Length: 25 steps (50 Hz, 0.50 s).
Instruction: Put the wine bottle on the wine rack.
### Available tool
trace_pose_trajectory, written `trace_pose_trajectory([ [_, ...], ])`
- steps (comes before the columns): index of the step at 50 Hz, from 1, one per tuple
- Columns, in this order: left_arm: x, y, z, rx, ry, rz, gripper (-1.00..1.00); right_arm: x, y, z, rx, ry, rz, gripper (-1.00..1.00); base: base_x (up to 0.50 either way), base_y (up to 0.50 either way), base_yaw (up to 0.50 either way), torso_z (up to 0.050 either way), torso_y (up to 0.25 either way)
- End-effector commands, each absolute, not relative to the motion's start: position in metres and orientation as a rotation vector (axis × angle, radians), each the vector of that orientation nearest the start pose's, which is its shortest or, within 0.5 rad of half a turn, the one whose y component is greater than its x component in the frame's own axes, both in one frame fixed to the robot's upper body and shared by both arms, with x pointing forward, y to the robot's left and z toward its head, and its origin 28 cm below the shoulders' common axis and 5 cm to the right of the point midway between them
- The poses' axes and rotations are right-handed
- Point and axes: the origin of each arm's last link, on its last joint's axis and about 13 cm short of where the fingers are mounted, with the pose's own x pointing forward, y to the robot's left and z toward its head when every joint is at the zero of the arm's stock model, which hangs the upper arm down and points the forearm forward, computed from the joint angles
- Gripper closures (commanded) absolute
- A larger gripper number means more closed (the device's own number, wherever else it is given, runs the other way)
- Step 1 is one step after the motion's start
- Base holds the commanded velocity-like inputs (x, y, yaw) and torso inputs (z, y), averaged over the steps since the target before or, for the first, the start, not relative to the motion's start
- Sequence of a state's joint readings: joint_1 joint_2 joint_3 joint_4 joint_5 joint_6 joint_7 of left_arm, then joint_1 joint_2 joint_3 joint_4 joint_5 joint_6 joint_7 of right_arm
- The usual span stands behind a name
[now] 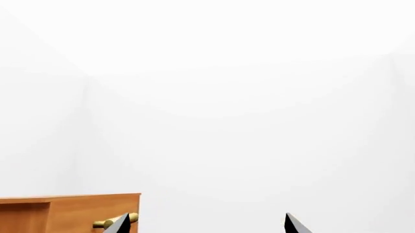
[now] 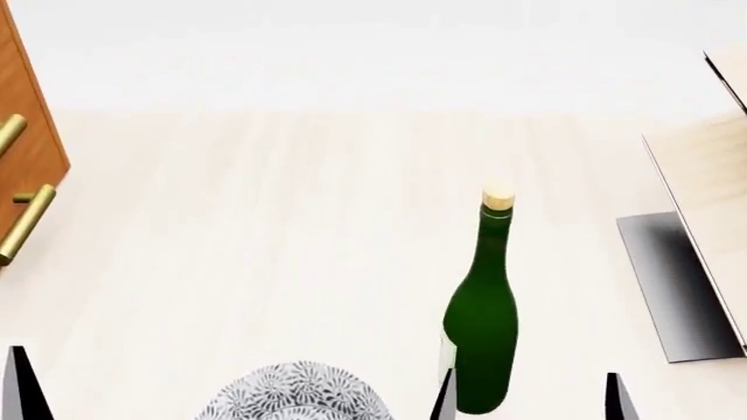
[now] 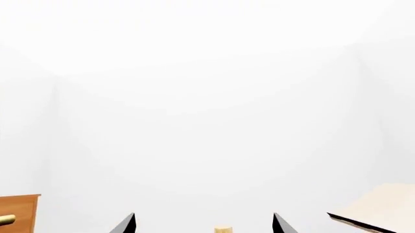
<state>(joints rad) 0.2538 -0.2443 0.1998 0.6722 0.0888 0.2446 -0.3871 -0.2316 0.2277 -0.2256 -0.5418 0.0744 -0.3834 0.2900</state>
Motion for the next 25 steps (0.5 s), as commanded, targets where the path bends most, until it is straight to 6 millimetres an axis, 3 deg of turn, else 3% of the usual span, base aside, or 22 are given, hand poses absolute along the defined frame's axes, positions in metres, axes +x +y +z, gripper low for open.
trace_pose_trajectory([
  [1,0.1418,0.1982,0.1207,0.056,-0.666,0.073,-1.0,0.1479,-0.0843,0.1064,0.101,-0.639,0.036,-1.0,0.13,0.0,0.0,0.0,0.0],
  [25,0.1427,0.1979,0.1191,0.056,-0.661,0.072,-1.0,0.1512,-0.0821,0.1017,0.07,-0.599,0.041,-1.0,0.12,0.0,0.0,0.0,0.0],
])
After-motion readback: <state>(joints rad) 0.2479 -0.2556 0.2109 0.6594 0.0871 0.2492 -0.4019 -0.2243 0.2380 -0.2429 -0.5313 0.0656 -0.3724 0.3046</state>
